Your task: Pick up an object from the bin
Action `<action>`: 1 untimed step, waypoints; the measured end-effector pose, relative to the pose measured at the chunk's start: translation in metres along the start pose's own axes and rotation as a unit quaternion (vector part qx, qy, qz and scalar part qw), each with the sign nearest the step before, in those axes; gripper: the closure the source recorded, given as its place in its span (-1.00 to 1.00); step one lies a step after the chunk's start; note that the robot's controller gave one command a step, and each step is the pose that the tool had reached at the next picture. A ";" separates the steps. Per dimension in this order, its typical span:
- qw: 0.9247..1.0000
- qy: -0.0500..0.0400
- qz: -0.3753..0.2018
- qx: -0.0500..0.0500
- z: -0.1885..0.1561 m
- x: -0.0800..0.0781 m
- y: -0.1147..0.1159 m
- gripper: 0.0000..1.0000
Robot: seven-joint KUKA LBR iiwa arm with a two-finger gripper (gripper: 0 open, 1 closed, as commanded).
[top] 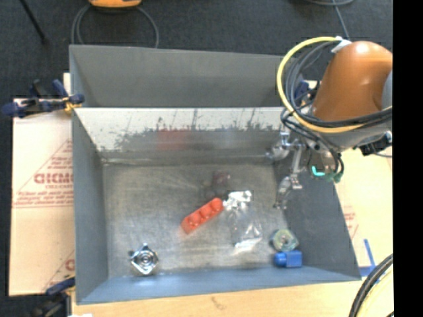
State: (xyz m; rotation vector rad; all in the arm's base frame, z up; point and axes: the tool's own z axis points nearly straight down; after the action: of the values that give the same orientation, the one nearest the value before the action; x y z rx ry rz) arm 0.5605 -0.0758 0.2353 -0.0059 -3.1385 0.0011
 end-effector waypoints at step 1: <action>0.998 -0.013 0.054 0.001 0.114 0.020 0.026 -1.00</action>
Offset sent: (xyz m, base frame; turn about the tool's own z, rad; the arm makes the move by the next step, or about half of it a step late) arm -0.0315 0.0336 -0.1482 0.1201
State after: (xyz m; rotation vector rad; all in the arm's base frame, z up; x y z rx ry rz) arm 0.5407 -0.0495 0.1212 -0.1760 -3.1588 0.0031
